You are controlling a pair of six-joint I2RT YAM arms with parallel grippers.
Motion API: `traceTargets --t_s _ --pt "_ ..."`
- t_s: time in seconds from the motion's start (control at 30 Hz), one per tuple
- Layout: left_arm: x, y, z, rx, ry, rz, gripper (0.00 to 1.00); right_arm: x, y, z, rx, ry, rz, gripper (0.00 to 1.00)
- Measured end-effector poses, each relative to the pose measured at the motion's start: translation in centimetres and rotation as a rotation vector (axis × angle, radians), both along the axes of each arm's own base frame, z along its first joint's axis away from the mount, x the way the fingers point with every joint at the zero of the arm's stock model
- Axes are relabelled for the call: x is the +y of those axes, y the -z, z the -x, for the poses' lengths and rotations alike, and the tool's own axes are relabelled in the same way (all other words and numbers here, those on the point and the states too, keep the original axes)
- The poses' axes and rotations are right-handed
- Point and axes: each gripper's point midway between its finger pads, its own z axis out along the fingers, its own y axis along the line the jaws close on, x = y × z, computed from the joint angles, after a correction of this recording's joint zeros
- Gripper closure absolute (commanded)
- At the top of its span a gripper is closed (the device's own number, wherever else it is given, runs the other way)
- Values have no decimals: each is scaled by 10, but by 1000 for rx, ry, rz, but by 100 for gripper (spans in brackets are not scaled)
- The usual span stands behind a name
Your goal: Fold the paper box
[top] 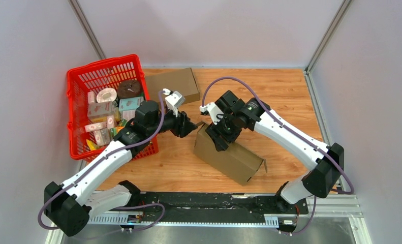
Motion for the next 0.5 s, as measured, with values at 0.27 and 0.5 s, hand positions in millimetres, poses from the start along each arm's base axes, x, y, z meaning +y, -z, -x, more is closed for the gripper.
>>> traceTargets --t_s 0.27,0.5 --pt "-22 20 -1 55 57 -45 60 2 0 3 -1 -11 0 44" --pt "-24 7 0 47 66 -77 100 7 -1 5 -51 -20 22 34"
